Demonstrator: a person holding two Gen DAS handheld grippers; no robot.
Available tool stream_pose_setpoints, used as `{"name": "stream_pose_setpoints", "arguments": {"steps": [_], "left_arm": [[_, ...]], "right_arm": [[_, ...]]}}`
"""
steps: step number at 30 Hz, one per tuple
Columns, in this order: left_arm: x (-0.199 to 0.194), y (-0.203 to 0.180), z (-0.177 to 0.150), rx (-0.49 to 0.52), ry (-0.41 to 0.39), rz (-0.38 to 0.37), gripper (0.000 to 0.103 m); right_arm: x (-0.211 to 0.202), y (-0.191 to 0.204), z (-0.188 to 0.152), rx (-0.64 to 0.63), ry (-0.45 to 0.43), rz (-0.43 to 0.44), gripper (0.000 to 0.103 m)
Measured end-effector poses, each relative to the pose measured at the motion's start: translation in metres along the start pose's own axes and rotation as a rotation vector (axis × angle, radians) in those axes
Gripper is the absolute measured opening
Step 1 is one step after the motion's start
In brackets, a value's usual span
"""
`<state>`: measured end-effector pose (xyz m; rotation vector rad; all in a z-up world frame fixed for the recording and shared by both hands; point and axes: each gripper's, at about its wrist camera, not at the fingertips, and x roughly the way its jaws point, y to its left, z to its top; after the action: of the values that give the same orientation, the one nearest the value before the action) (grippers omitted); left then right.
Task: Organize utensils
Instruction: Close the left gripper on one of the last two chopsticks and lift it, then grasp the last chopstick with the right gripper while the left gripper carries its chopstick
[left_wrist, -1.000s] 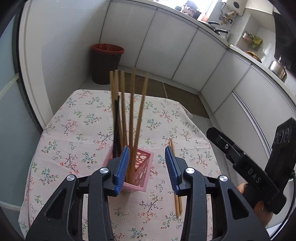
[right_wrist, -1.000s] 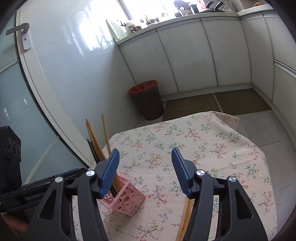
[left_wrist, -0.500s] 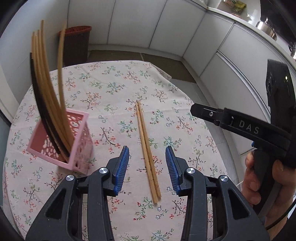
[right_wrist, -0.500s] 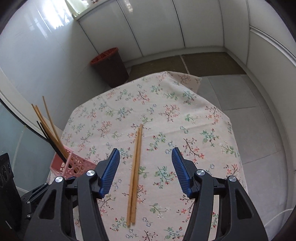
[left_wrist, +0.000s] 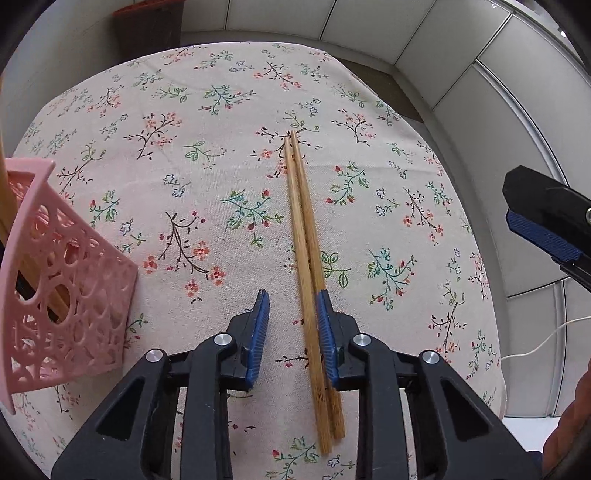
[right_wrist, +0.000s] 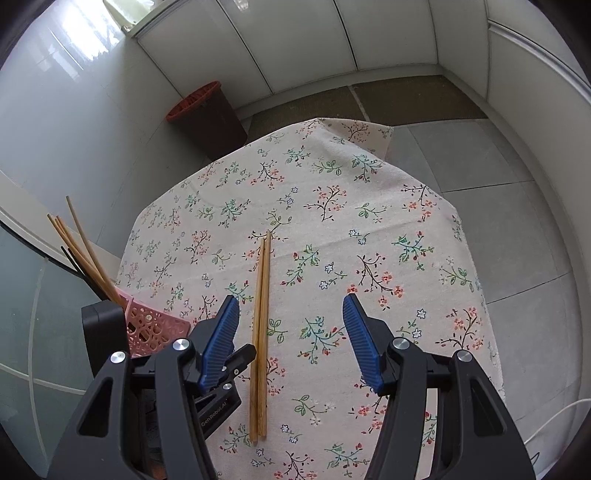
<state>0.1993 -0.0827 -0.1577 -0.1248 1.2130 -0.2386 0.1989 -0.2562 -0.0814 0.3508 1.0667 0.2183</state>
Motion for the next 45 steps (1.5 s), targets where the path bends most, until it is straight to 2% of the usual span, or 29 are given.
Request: {"name": "stream_pose_setpoints", "arguments": {"steps": [10, 13, 15, 19, 22, 26, 31, 36, 38, 41, 43, 45], "left_arm": [[0.012, 0.003, 0.014, 0.02, -0.012, 0.0, 0.024], [0.014, 0.003, 0.016, 0.053, -0.03, 0.032, 0.011], [0.015, -0.002, 0.014, 0.076, -0.038, 0.043, 0.011], [0.013, -0.003, 0.01, 0.064, -0.032, -0.017, 0.006], [-0.008, -0.004, 0.007, 0.044, -0.088, -0.078, 0.006], [-0.041, -0.002, 0.007, 0.031, -0.153, -0.085, 0.006], [-0.092, 0.003, 0.001, 0.01, -0.259, -0.128, 0.006], [-0.135, 0.012, -0.009, -0.019, -0.34, -0.175, 0.006], [-0.15, 0.021, -0.011, -0.032, -0.375, -0.18, 0.006], [-0.17, 0.032, -0.01, -0.048, -0.451, -0.175, 0.006], [-0.177, 0.038, -0.009, -0.056, -0.485, -0.17, 0.006], [-0.183, 0.041, -0.012, -0.066, -0.498, -0.166, 0.006]], "right_arm": [[0.003, 0.001, 0.0, 0.0, 0.002, -0.006, 0.058], [0.005, -0.002, 0.0, 0.01, 0.009, -0.013, 0.058], [0.008, -0.001, 0.0, 0.004, 0.019, -0.014, 0.058], [0.021, 0.001, -0.001, -0.03, 0.052, -0.032, 0.058], [0.035, -0.013, -0.001, 0.004, 0.101, -0.044, 0.058], [0.043, -0.03, 0.001, 0.099, 0.125, 0.004, 0.056], [0.06, -0.008, -0.004, 0.051, 0.181, 0.052, 0.055], [0.085, 0.017, -0.007, -0.003, 0.206, 0.031, 0.051], [0.093, 0.023, -0.01, -0.013, 0.215, 0.012, 0.051], [0.104, 0.031, -0.017, -0.033, 0.229, -0.019, 0.045], [0.111, 0.038, -0.019, -0.05, 0.215, -0.036, 0.036], [0.114, 0.048, -0.022, -0.111, 0.174, -0.088, 0.036]]}}
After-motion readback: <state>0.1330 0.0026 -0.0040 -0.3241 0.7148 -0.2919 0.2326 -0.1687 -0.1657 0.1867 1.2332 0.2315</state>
